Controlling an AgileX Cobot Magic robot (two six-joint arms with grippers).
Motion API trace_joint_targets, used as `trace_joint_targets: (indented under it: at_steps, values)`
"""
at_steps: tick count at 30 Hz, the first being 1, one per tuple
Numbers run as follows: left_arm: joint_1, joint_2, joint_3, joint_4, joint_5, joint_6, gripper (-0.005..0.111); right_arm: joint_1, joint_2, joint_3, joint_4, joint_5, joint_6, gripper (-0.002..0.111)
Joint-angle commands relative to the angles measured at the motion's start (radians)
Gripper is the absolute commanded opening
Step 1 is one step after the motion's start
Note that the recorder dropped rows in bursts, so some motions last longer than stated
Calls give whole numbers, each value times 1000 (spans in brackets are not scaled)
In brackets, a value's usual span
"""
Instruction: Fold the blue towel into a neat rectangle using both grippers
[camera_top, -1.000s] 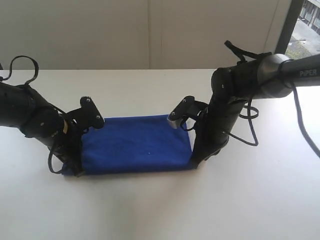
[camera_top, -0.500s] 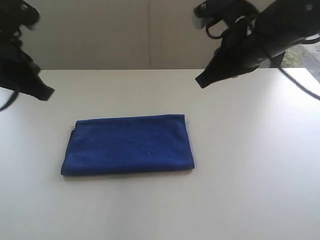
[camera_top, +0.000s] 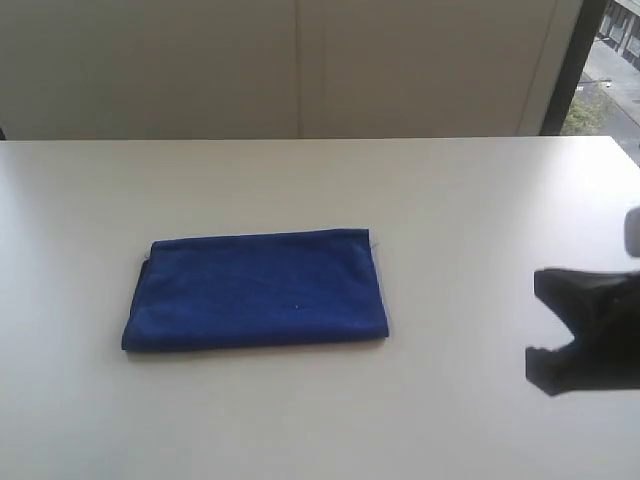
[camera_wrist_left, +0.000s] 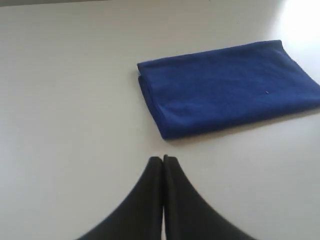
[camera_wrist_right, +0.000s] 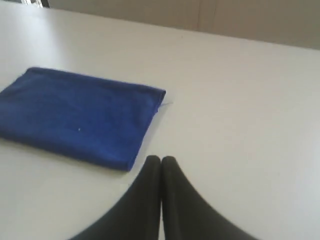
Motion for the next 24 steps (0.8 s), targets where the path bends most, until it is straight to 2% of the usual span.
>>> trace_joint_targets:
  at_steps: [1, 11, 24]
  values:
    - [3, -17, 168, 23, -144, -30, 0, 0, 10, 114, 4, -87, 15, 0]
    - [3, -17, 195, 45, -154, -30, 0, 0, 10, 260, 4, -287, -18, 0]
    - [3, -17, 195, 52, -135, -62, 0, 0, 10, 298, 6, -289, 11, 0]
